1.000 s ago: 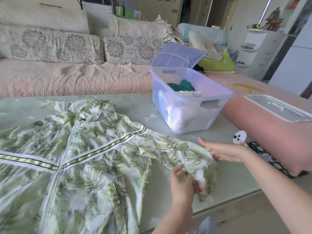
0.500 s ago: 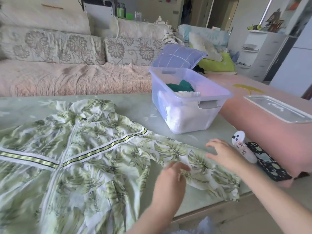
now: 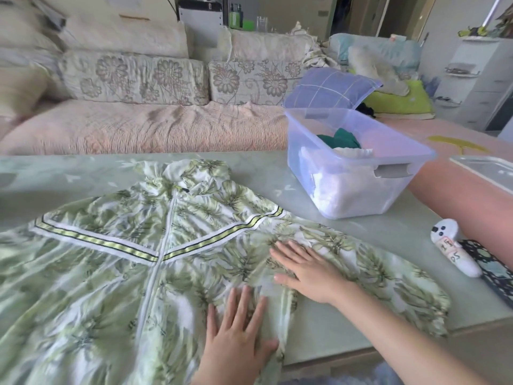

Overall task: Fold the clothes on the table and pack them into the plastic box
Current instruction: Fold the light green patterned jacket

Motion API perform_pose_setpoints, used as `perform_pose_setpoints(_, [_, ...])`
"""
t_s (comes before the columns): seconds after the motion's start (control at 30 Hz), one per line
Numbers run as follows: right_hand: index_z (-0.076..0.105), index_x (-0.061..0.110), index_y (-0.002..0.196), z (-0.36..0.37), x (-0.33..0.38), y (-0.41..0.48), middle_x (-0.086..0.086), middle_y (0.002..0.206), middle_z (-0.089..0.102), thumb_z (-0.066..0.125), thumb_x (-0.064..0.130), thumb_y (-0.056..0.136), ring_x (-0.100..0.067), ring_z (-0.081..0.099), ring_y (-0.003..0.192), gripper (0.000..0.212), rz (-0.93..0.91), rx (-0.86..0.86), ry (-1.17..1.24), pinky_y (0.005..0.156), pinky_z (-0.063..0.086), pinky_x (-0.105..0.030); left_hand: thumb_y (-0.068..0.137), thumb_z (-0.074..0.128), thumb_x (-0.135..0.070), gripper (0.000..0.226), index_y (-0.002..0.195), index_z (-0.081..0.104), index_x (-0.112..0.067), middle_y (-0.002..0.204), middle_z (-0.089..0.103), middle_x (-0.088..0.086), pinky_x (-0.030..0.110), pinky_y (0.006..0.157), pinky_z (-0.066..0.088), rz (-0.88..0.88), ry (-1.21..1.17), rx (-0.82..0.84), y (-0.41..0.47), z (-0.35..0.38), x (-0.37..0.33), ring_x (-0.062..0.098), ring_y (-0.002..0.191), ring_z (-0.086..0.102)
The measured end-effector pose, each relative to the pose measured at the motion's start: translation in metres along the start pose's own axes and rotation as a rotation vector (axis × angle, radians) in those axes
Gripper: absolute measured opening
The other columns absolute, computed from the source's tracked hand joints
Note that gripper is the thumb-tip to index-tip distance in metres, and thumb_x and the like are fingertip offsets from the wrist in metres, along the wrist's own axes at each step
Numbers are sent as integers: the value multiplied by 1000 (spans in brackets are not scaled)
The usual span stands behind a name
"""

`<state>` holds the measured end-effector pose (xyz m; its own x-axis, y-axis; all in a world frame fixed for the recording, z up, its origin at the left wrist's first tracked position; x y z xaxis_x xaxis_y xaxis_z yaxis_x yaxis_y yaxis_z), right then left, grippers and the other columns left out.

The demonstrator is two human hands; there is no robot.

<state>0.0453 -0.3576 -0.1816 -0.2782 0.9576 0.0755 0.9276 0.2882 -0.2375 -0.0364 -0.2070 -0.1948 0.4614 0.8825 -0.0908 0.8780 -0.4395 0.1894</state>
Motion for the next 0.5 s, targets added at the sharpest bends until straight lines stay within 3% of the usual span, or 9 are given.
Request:
perform_pose_setpoints(0.07, [-11,43,148,-4,-5,-2,21,149,-24,-8,79,62,-7,-21,143,92,18,15,43,117,-12,-32,89,15,-72,69,145,30,-35,142,48,-1,52,105,30,0,-7,52,2,-5,3,21,142,23])
perform_pose_setpoints(0.1, [-8,41,149,-6,-2,-4,20,149,-24,-6,78,62,-7,-21,143,94,11,24,79,117,-13,-32,88,11,-73,71,140,38,-34,138,53,-1,53,98,41,-18,-16,91,1,-6,5,23,135,38])
perform_pose_setpoints(0.17, [-1,38,150,-19,12,-10,20,149,-23,-1,76,66,-5,-21,142,93,-11,-17,158,118,-13,-34,91,12,-69,69,131,53,-30,134,56,5,50,100,43,-34,-17,69,-3,-19,10,26,126,49])
perform_pose_setpoints(0.23, [-1,38,150,-33,37,-23,21,150,-24,8,71,80,-1,-25,138,78,-80,-66,197,116,-18,-30,91,23,-62,62,135,50,-26,141,47,7,44,109,34,2,-45,-3,-8,-35,16,26,132,38])
perform_pose_setpoints(0.3, [-4,41,148,-35,67,-42,23,148,-28,20,60,93,4,-30,129,63,-168,-33,178,100,-32,-15,94,18,-60,62,139,43,-24,143,44,9,42,112,29,-46,-39,-18,-16,-45,38,26,135,32])
perform_pose_setpoints(0.33, [-5,42,148,-32,83,-51,24,147,-29,22,57,96,5,-31,127,61,-219,0,162,94,-34,-11,95,13,-59,64,140,41,-22,143,43,11,39,115,18,-87,-49,-10,-21,-49,53,25,136,26])
perform_pose_setpoints(0.37, [-6,42,148,-23,95,-59,24,147,-30,23,57,97,5,-31,129,61,-273,33,145,99,-32,-13,94,10,-61,68,143,36,-21,146,37,11,36,115,5,-131,-72,5,-26,-54,67,22,139,17])
perform_pose_setpoints(0.43, [-6,42,148,-2,106,-66,22,150,-27,23,62,94,2,-27,137,64,-349,94,99,115,-19,-27,83,1,-70,79,150,11,-28,157,5,3,33,115,-15,-217,-109,50,-36,-58,96,18,142,-18])
perform_pose_setpoints(0.5, [-5,43,148,12,95,-68,22,152,-23,24,62,92,-1,-26,139,66,-333,142,38,117,-15,-31,60,-23,-80,92,142,-18,-38,151,-27,-8,37,114,-20,-263,-78,190,-51,-47,117,15,136,-35])
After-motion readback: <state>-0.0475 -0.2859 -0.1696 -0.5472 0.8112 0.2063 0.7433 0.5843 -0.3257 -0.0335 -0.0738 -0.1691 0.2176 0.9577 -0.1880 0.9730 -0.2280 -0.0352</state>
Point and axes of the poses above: each hand's wrist, its own y-axis towards the middle knuckle, its own z-axis out of the palm, x = y × z, the point moved 9 cm from there along y, towards the middle knuckle
